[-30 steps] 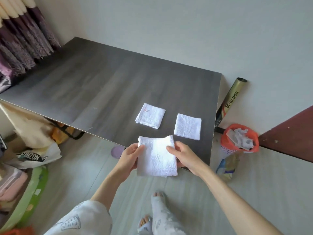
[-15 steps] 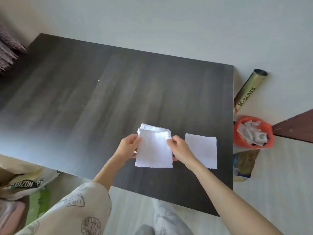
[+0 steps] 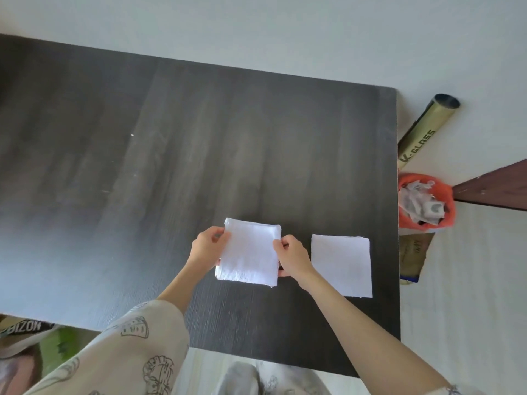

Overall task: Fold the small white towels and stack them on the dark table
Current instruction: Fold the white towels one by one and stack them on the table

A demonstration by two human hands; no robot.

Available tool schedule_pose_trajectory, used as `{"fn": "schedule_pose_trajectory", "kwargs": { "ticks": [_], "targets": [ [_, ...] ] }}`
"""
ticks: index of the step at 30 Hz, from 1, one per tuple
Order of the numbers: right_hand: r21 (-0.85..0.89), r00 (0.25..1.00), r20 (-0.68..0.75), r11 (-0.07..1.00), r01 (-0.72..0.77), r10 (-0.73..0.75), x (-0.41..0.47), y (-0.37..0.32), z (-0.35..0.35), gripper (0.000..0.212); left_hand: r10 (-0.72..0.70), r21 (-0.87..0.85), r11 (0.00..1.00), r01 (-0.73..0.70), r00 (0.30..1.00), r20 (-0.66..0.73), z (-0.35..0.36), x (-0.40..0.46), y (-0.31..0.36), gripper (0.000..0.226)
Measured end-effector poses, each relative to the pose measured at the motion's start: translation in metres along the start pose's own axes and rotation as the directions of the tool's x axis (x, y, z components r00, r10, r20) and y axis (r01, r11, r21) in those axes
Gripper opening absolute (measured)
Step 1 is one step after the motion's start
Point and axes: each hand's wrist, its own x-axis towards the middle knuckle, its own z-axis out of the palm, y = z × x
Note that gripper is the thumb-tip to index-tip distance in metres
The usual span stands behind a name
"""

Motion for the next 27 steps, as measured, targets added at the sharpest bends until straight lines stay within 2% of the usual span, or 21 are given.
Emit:
{"fn": "schedule_pose_trajectory", "kwargs": {
  "ticks": [6,12,15,18,22,27],
  "targets": [
    [-0.051,1.0,-0.026,0.999,0.005,-0.006,0.004,0.008,0.002,0.018,0.024,0.112,0.994,-0.022,1.0,-0.017,0.002,0.003,-0.003,0.022],
    [-0.157,0.996,-0.079,0.987,0.03,-0.042,-0.002,0.011,0.004,0.024,0.03,0.17,0.985,-0.023,0.999,-0.04,-0.008,-0.003,-0.006,0.028],
    [-0.198,0.994,-0.1,0.98,0.03,-0.05,-0.015,0.017,0.0,0.028,0.095,0.204,0.976,-0.08,0.993,-0.065,-0.014,-0.016,-0.007,0.033],
    [-0.161,0.989,-0.141,0.987,0.025,-0.048,-0.041,0.031,-0.005,0.03,0.185,0.174,0.97,-0.168,0.979,-0.086,-0.016,-0.04,-0.009,0.032],
    [-0.032,0.975,-0.217,0.999,0.042,-0.048,-0.097,0.062,-0.015,0.031,0.354,0.17,0.919,-0.355,0.934,0.036,0.0,-0.084,-0.011,0.03],
    [0.195,0.913,-0.408,0.976,0.094,-0.006,-0.196,0.128,-0.034,0.018,0.504,0.226,0.783,-0.58,0.804,0.317,0.052,-0.153,-0.008,0.028]
  ]
}}
